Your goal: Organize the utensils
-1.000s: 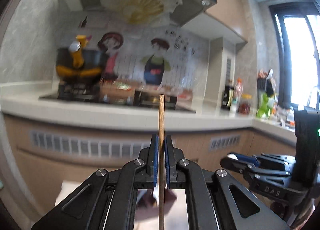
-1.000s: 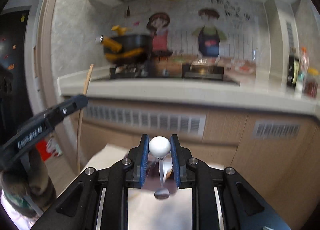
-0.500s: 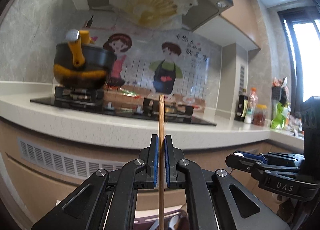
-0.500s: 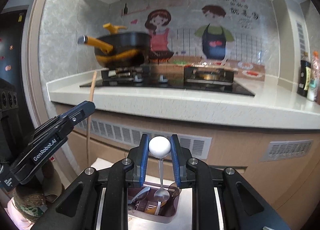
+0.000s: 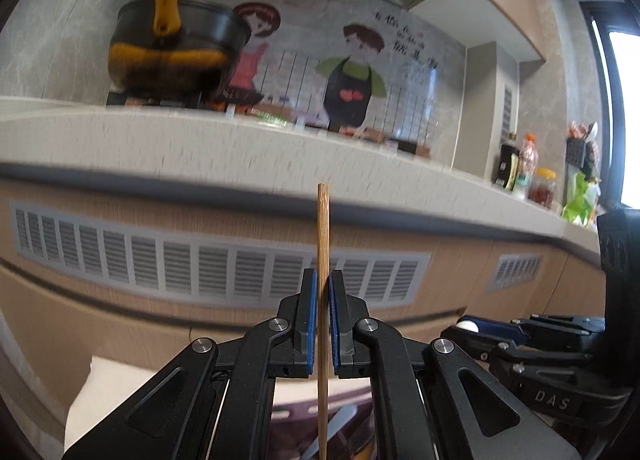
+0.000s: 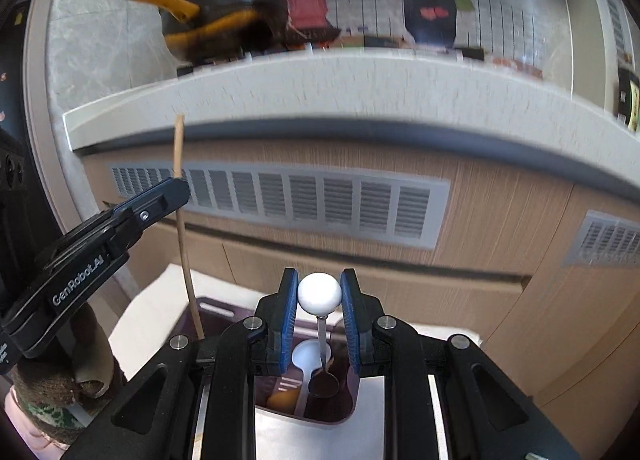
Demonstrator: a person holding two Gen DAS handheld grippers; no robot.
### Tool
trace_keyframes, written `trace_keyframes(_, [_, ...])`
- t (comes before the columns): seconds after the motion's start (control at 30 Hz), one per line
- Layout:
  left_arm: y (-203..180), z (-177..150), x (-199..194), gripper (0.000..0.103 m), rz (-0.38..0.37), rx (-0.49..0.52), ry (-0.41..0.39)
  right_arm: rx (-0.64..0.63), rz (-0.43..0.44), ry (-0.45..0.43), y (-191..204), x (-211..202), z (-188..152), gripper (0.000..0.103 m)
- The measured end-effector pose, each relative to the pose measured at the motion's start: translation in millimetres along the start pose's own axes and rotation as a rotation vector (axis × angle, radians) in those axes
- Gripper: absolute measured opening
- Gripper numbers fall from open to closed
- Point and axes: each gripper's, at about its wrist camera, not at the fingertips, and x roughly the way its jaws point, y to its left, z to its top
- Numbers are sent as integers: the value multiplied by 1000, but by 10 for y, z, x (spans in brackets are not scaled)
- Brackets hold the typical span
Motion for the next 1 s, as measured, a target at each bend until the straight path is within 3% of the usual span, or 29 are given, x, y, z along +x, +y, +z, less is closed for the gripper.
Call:
trace_keyframes(0.27, [143,-602,130,8,47,-38,190,63,50,162,-39,347,-410,22])
trace_keyframes(0.43, [177,-738,8,12,98,-53,274,115,48,149,-45,93,-607,30])
trace_keyframes(0.57, [56,-738,-337,44,118,-27,270,133,11,99,-9,-287,-736,53])
trace_keyframes(0.67, [-65,-735,-623,53,121,-5,266,142,4,68,56,-628,-844,59])
trace_keyframes(0.77, [-182,-786,-1010,69,135,8,257,139,-15,29,166,-971,-986,69])
trace_keyframes(0.9, [-295,-905,-1525,84,161,31,240,120,-64,-20,345,-1375,-1235,89])
trace_keyframes(1.0, [-372,-1051,-1841,93,177,46,247,125,-61,-18,463,-1572,-1474,95])
